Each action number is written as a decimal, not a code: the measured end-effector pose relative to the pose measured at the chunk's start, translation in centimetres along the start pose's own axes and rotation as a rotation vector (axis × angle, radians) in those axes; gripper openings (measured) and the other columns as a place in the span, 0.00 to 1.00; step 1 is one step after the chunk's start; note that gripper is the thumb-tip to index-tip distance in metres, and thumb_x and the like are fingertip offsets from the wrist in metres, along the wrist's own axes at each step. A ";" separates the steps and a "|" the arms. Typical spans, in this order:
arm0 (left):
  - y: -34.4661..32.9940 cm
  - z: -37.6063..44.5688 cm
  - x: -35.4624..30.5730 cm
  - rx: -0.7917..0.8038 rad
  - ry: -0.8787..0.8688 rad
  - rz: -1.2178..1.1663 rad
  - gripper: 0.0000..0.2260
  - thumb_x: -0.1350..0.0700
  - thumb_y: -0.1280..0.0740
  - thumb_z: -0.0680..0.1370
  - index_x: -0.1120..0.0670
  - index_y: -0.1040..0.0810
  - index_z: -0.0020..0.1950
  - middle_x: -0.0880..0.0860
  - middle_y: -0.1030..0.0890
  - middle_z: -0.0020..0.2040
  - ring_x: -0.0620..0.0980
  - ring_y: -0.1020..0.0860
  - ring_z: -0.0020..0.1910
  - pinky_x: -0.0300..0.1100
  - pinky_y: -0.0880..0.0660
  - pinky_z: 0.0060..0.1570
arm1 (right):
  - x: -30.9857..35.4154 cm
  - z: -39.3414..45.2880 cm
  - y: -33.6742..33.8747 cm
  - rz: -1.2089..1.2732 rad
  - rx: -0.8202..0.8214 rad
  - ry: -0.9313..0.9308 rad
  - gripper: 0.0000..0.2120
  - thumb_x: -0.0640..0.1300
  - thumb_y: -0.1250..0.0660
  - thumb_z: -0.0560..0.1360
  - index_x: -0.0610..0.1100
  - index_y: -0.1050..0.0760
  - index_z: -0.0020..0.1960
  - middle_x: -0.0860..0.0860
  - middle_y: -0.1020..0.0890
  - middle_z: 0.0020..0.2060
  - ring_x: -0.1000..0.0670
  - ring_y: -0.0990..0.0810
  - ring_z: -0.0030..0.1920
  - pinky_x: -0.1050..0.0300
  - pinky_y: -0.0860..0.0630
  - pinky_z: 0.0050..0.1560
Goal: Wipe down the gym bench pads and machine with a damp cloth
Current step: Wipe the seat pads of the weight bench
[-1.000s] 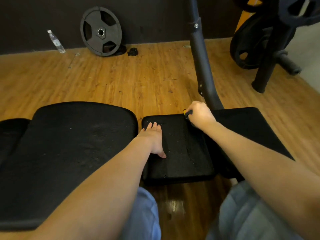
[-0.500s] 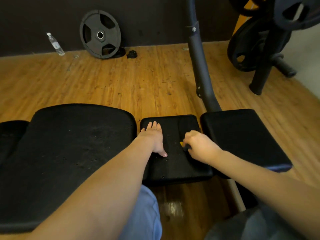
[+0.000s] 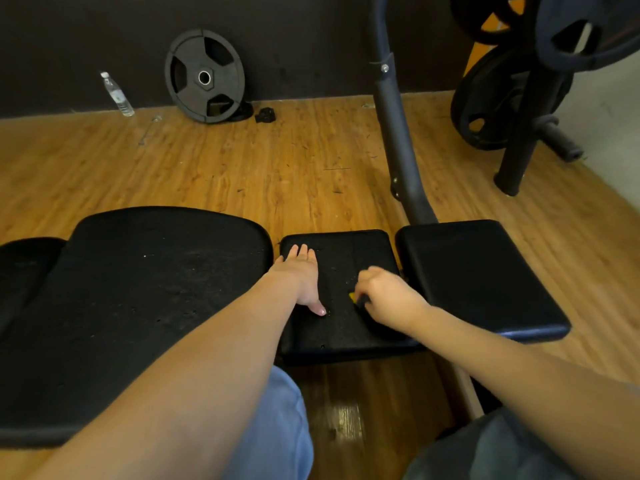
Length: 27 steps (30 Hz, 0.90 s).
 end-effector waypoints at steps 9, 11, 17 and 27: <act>-1.3 -2.2 4.9 0.008 0.034 -0.053 0.52 0.44 0.27 0.71 0.60 0.62 0.77 0.56 0.61 0.78 0.54 0.61 0.76 0.52 0.55 0.74 | -6.1 10.3 3.6 0.101 -0.155 -0.309 0.09 0.34 0.36 0.75 0.40 0.21 0.53 0.45 0.23 0.54 0.45 0.23 0.53 0.52 0.24 0.56; -1.6 -2.8 5.7 0.002 0.032 -0.089 0.52 0.44 0.27 0.71 0.59 0.62 0.77 0.55 0.61 0.78 0.54 0.62 0.76 0.52 0.55 0.75 | -6.1 11.3 3.9 0.118 -0.194 -0.323 0.10 0.33 0.36 0.74 0.39 0.21 0.53 0.44 0.23 0.54 0.45 0.23 0.53 0.52 0.24 0.56; -3.3 -4.4 4.9 -0.066 -0.031 -0.154 0.53 0.43 0.27 0.70 0.59 0.62 0.77 0.55 0.61 0.78 0.52 0.62 0.76 0.51 0.56 0.75 | -4.2 8.9 3.4 0.164 -0.142 -0.211 0.09 0.34 0.36 0.75 0.41 0.21 0.52 0.45 0.23 0.53 0.47 0.24 0.54 0.56 0.26 0.56; -2.8 -2.7 1.9 -0.098 -0.089 -0.119 0.52 0.42 0.28 0.71 0.60 0.62 0.77 0.56 0.60 0.78 0.53 0.60 0.77 0.50 0.55 0.75 | 1.3 -2.7 -1.0 0.227 -0.001 0.103 0.09 0.36 0.35 0.74 0.45 0.19 0.49 0.54 0.23 0.45 0.58 0.30 0.48 0.65 0.31 0.56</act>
Point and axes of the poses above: each hand's wrist, its own z-axis towards the middle knuckle, its own y-axis out of the back of the hand, x = y × z, the point moved 8 cm from there along z, towards the middle knuckle
